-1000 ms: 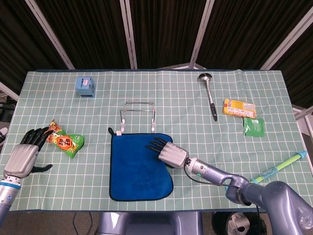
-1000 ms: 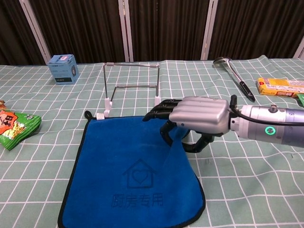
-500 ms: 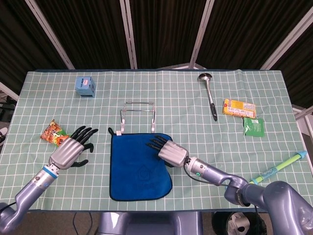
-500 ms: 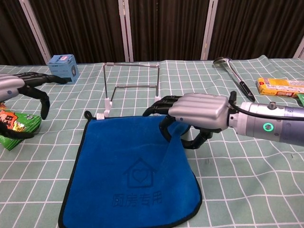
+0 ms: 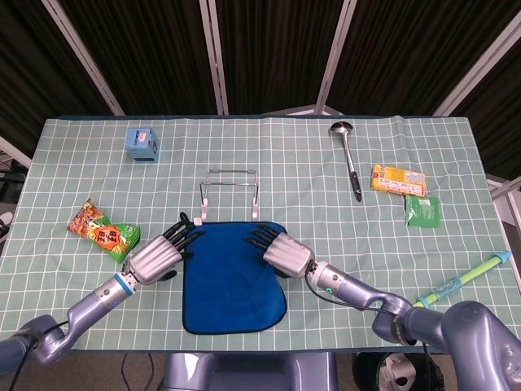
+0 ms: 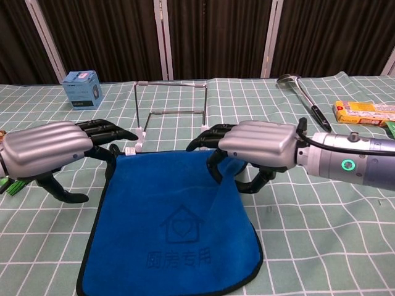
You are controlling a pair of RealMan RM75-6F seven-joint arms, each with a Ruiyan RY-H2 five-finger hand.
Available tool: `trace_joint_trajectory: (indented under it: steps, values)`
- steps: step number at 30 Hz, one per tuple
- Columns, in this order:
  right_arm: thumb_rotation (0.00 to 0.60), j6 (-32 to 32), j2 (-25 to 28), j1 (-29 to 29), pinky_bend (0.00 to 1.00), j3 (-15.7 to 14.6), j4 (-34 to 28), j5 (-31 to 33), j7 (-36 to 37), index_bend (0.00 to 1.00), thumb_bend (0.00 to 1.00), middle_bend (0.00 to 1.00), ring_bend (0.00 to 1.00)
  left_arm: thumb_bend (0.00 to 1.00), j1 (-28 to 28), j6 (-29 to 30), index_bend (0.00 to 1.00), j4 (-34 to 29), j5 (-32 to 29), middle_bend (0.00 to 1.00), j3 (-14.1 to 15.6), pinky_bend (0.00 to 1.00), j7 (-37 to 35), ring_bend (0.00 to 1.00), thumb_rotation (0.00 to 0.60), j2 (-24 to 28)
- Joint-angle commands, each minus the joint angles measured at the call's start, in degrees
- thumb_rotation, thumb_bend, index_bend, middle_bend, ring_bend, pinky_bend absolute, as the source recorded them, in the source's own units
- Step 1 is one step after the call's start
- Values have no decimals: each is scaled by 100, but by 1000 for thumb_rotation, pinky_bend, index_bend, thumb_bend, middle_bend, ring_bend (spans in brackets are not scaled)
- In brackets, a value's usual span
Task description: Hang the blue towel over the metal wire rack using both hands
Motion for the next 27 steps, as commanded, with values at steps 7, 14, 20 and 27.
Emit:
trace_joint_trajectory:
  steps: [7, 14, 20, 27]
  values:
    - [600, -30, 5, 13, 0, 37, -85, 38, 0, 642, 554, 73, 0, 237, -247, -34, 445, 432, -18, 0, 203, 0, -297, 0, 600, -523]
    - [600, -47, 55, 1, 0, 57, -99, 83, -32, 642, 553, 73, 0, 235, -273, 57, 445, 513, -63, 0, 339, 0, -260, 0, 600, -478]
    - [600, -26, 80, -20, 0, 50, -89, 88, -29, 643, 553, 73, 0, 237, -237, 126, 445, 587, -112, 0, 462, 0, -252, 0, 600, -336]
    - [600, -21, 47, -22, 0, 30, -61, 67, 5, 643, 554, 73, 0, 235, -230, 106, 444, 749, -174, 0, 531, 0, -326, 0, 600, -414]
